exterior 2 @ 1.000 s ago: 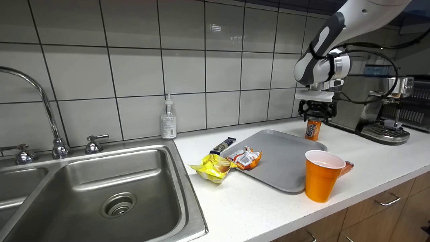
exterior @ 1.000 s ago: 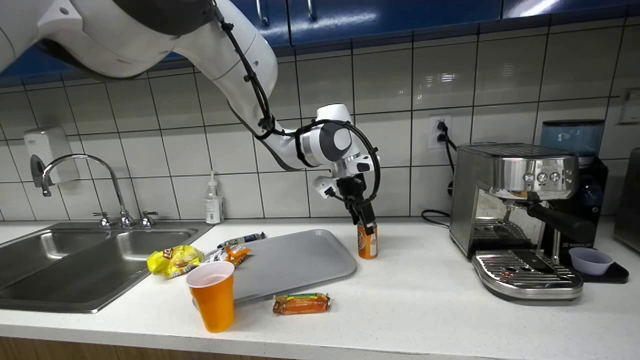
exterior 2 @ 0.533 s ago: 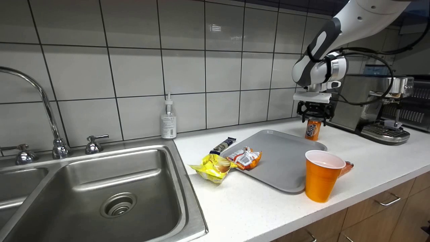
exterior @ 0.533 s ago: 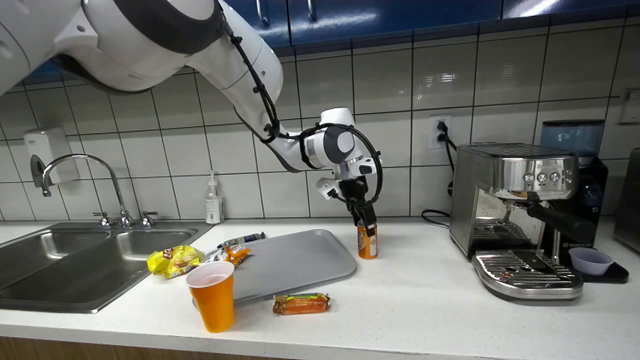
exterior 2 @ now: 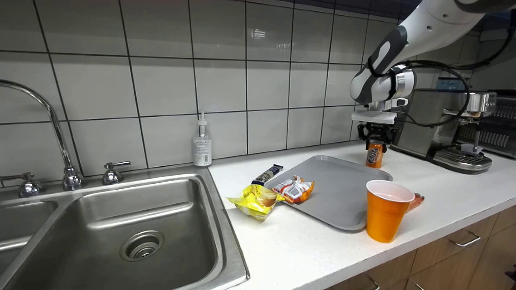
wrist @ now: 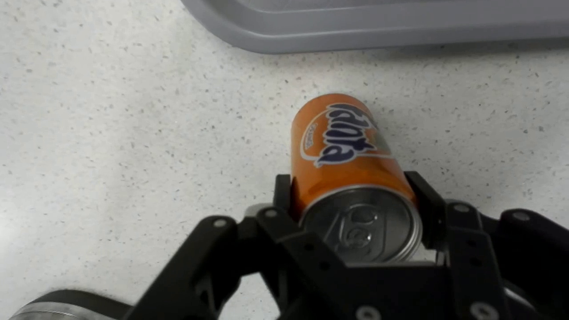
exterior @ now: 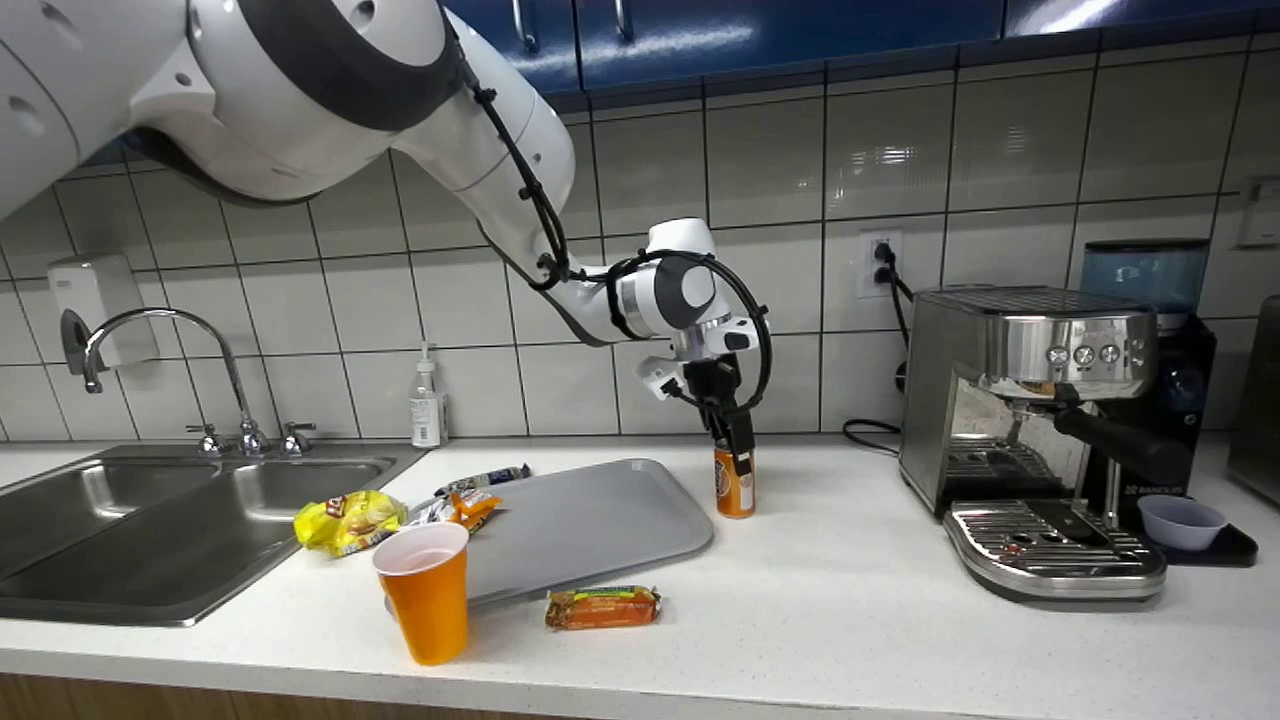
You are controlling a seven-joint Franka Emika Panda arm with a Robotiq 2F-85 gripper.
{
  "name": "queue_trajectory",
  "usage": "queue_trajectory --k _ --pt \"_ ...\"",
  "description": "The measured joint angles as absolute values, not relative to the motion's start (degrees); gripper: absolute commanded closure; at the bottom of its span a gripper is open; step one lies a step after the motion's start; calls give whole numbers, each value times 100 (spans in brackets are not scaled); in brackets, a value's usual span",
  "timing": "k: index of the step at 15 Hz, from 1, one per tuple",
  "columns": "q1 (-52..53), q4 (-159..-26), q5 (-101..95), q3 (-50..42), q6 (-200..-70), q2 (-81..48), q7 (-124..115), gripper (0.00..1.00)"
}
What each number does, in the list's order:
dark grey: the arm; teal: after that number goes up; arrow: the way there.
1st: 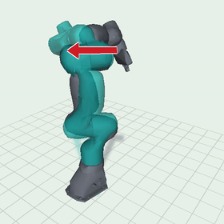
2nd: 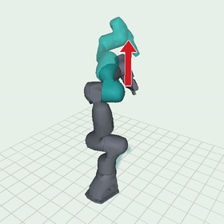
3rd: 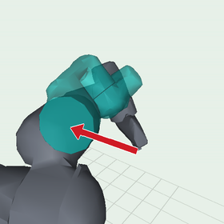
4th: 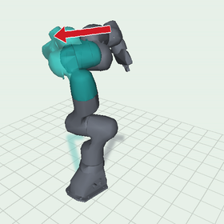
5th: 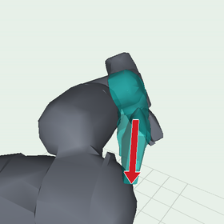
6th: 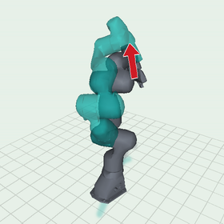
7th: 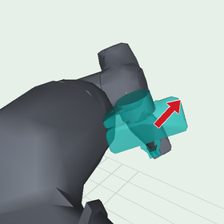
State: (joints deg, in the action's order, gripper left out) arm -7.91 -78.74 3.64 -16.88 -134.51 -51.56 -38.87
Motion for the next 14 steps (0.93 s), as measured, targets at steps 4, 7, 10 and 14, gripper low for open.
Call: queue_trajectory --k 4,7,10,14 --pt "-792 -7820 365 -1684 -13436 -5187 -3887 62" --pt "-791 -7814 365 -1674 -13436 -5188 -3887 62" --pt "-787 -7807 365 -1652 -13443 -5188 -3887 62" --pt "-749 -7803 366 -1627 -13464 -5180 -3892 62"
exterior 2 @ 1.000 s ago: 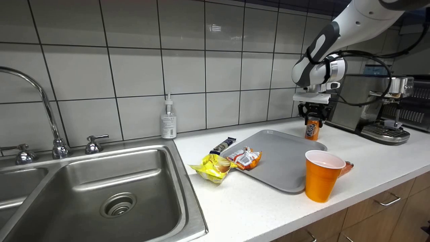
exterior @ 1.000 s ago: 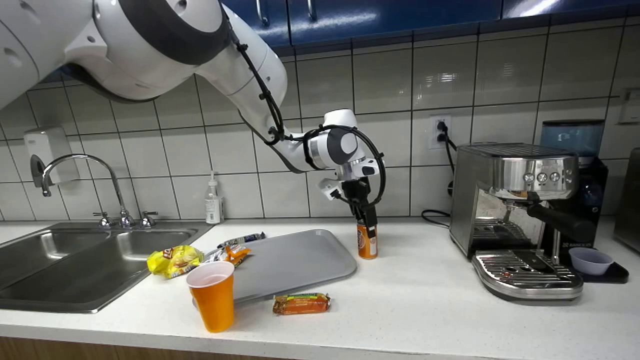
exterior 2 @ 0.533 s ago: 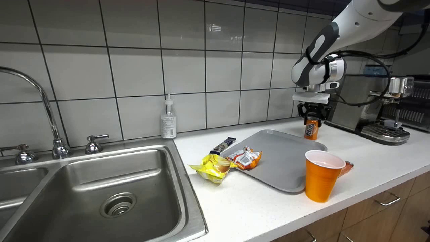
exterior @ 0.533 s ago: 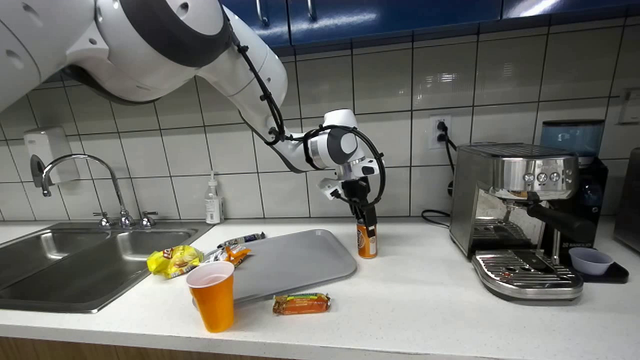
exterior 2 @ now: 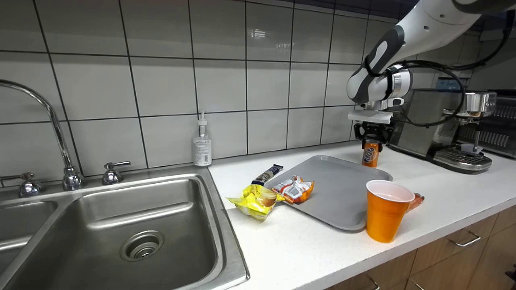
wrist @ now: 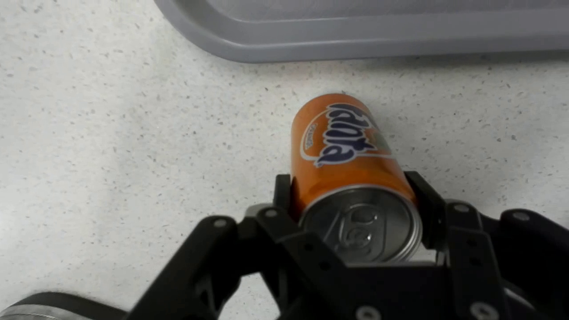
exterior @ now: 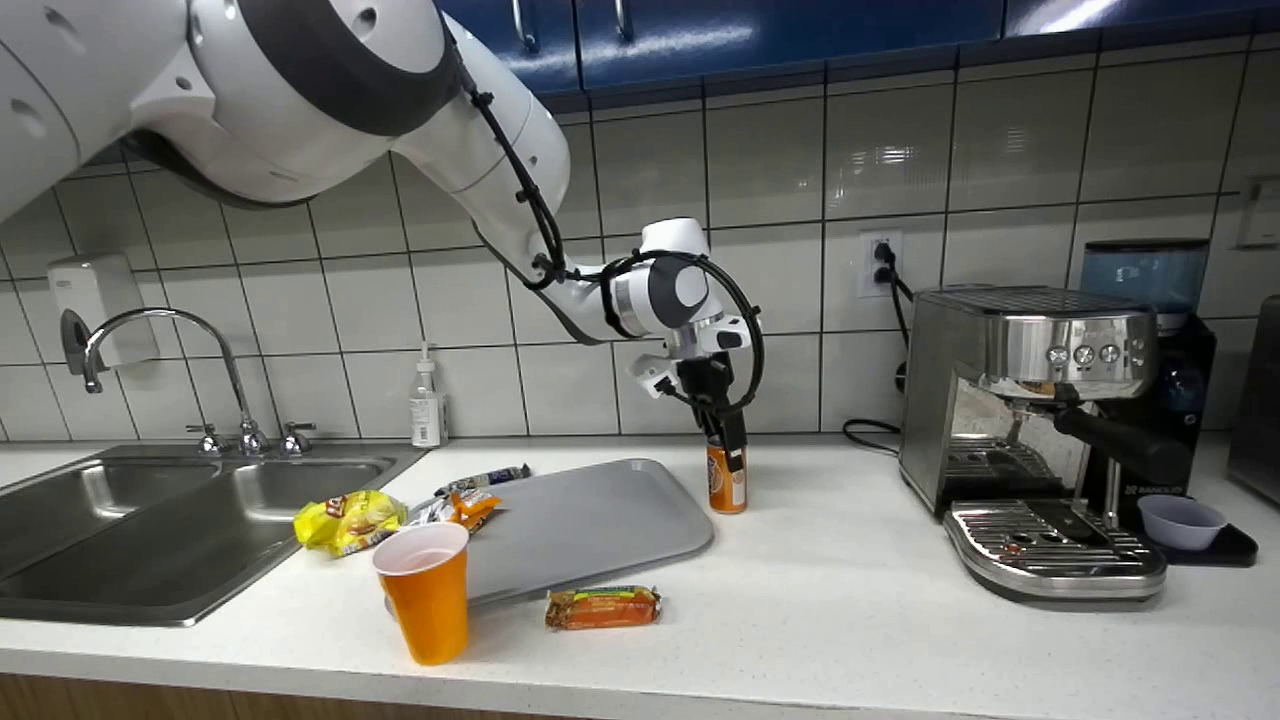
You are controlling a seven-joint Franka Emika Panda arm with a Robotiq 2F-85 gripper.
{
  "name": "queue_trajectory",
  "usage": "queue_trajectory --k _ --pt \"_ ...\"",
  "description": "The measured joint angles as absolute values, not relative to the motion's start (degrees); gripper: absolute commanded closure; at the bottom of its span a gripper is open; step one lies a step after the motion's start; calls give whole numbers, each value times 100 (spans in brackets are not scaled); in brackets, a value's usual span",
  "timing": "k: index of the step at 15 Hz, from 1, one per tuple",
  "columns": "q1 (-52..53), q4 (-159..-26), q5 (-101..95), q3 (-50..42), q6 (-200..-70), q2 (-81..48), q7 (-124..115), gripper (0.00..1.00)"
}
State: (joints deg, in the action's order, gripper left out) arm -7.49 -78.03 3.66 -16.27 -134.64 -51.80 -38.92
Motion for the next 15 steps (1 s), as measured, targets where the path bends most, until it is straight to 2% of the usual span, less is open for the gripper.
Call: queue_trajectory --k 15 --pt "-476 -7803 366 -1546 -13723 -5018 -3988 62"
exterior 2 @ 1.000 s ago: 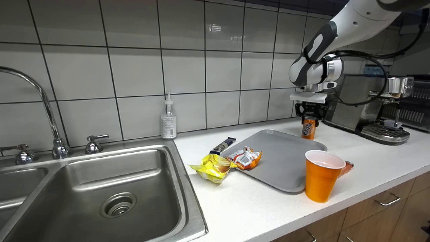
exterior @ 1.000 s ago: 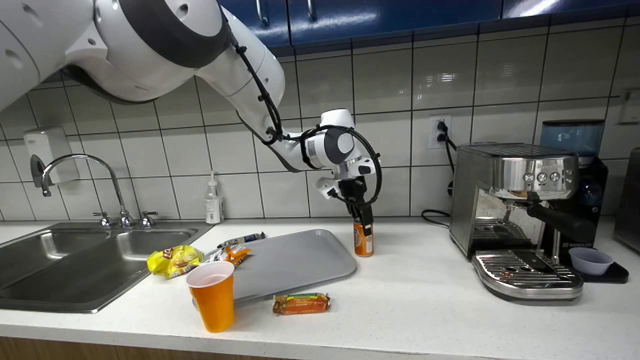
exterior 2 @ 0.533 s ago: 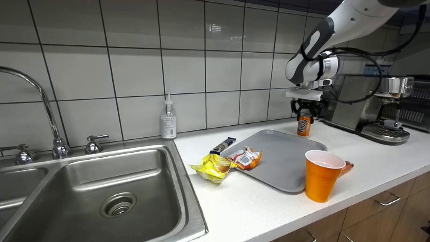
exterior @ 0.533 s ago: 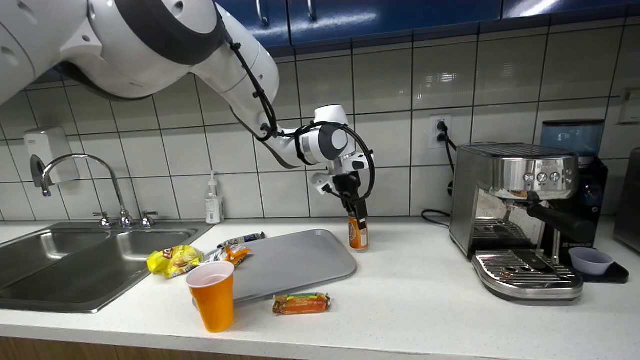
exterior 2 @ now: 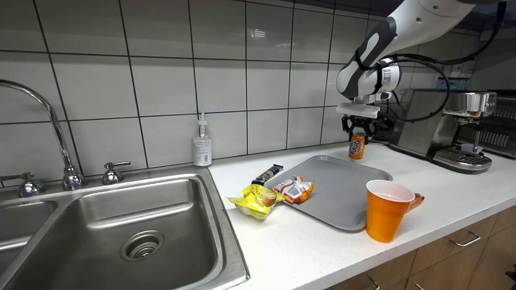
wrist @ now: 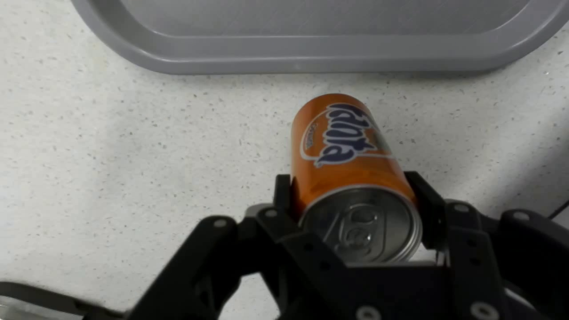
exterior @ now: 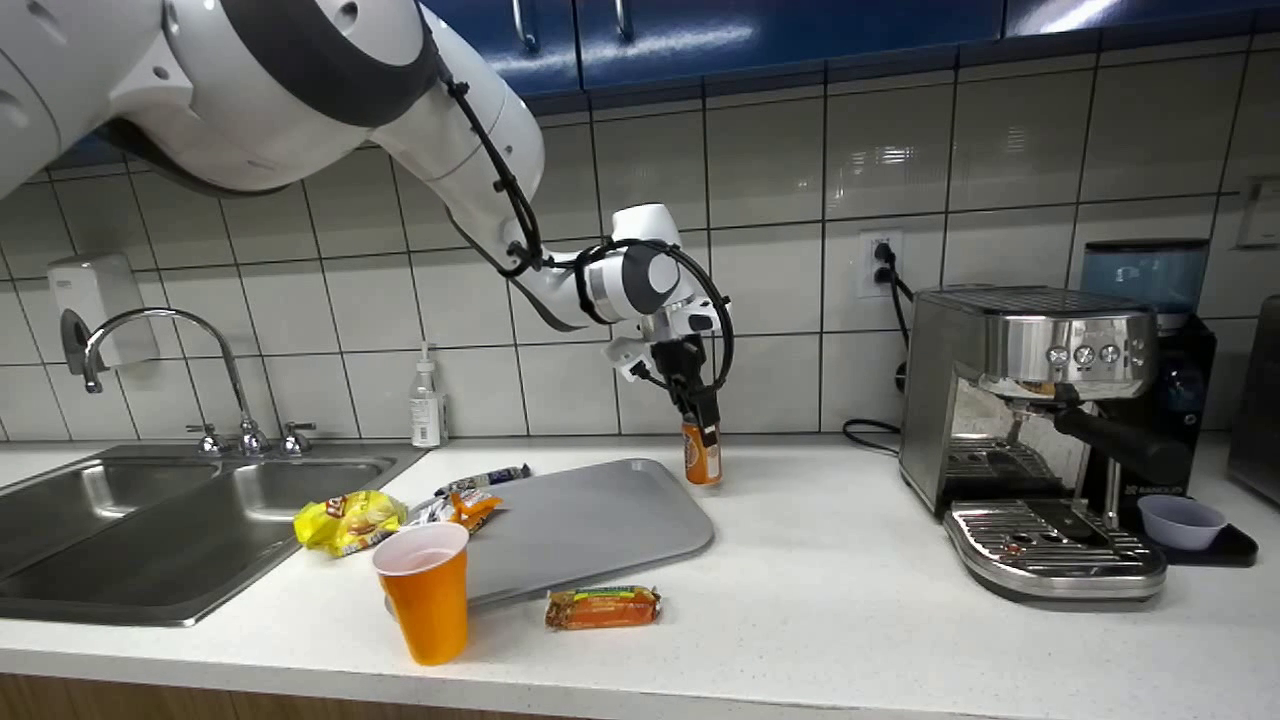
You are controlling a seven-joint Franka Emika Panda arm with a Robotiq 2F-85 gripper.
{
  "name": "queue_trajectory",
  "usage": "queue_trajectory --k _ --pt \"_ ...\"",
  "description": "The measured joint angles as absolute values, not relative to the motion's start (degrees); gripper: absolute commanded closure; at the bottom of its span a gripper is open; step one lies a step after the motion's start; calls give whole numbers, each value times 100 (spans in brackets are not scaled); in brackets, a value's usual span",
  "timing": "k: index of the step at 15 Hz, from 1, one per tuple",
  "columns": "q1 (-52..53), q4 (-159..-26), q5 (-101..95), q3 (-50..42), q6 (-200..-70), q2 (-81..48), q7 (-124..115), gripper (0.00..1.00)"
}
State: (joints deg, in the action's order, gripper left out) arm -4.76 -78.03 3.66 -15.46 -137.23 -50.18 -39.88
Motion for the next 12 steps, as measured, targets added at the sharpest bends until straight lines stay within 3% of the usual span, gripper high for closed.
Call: queue_trajectory --k 12 --pt "-14 -7840 365 -1467 -13757 -4969 -3992 62"
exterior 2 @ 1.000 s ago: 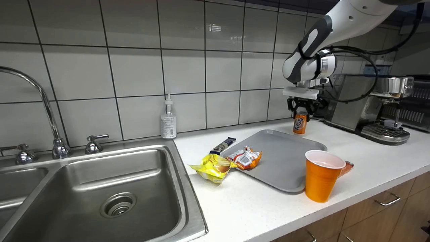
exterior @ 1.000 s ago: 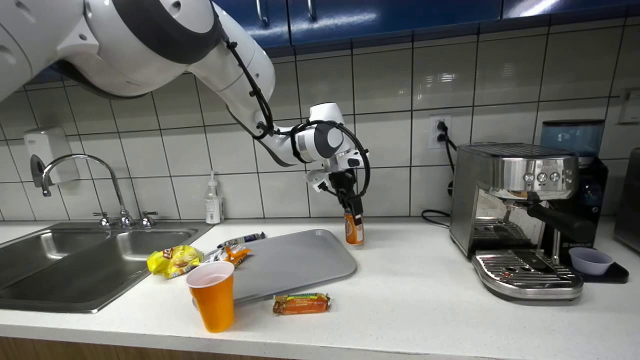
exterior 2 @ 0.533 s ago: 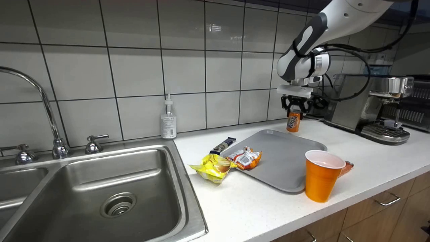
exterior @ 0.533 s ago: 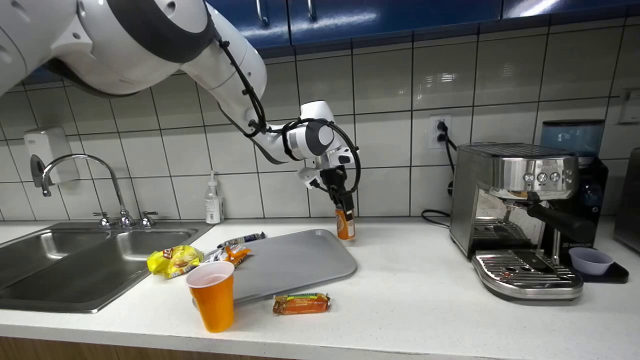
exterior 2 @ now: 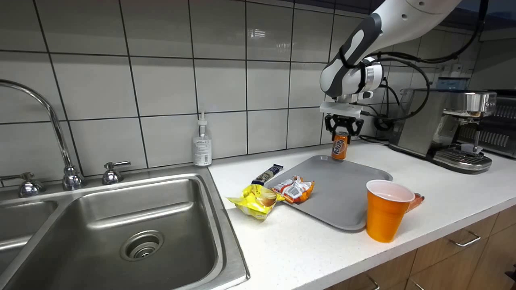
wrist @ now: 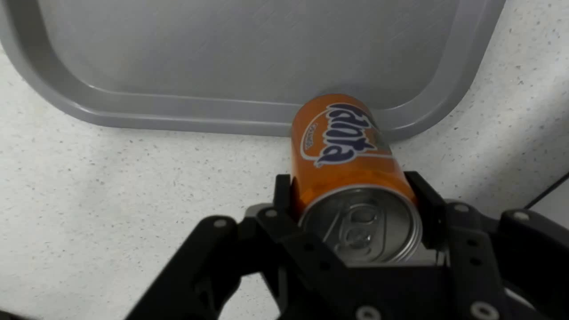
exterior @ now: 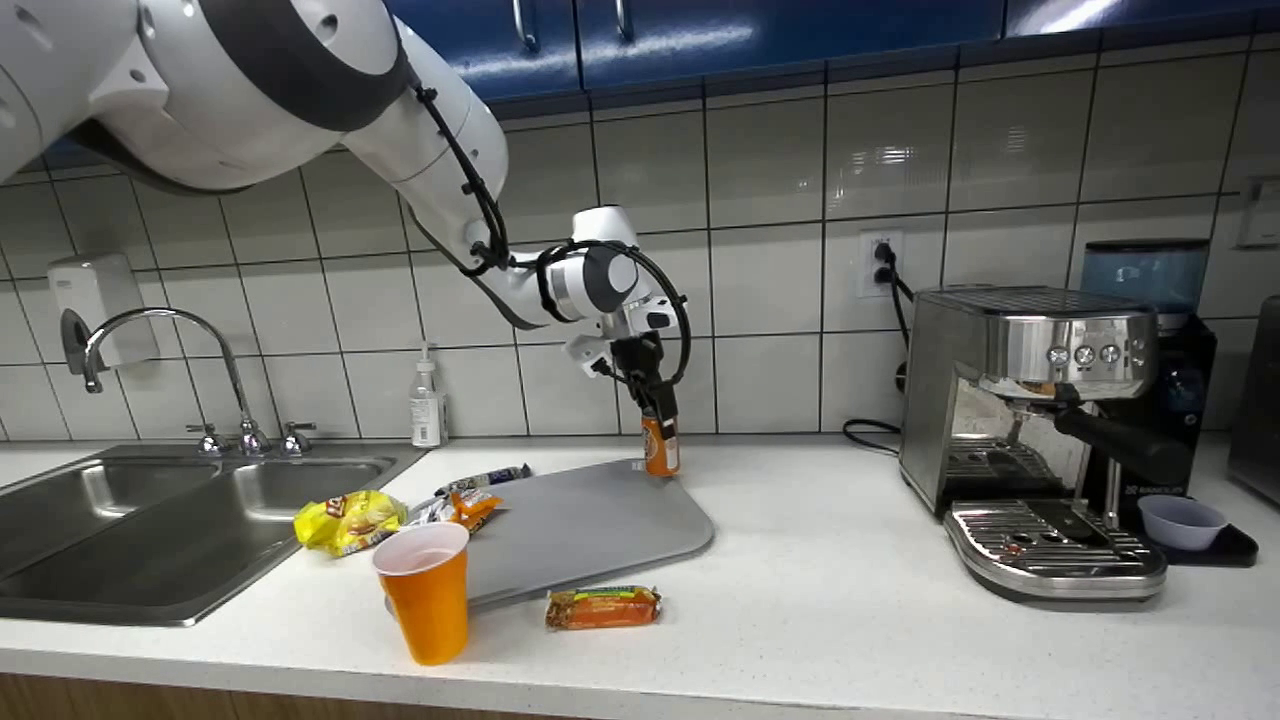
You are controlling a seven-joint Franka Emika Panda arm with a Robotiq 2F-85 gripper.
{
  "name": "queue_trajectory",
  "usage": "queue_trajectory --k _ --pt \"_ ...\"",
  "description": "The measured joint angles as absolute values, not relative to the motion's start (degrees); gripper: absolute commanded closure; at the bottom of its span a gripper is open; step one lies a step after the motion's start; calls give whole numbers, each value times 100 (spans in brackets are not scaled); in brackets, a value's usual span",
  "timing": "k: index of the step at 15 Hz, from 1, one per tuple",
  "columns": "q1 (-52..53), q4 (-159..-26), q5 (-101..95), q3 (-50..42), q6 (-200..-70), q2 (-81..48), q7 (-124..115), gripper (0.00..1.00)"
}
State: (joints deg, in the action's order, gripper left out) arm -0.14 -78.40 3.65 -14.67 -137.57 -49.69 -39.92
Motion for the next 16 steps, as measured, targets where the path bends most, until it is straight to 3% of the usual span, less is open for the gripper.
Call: queue_trajectory --k 15,16 --pt "522 -8224 365 -1377 -13977 -4893 -4008 62" --pt "538 -8257 365 -1375 -13982 -4871 -4009 12"
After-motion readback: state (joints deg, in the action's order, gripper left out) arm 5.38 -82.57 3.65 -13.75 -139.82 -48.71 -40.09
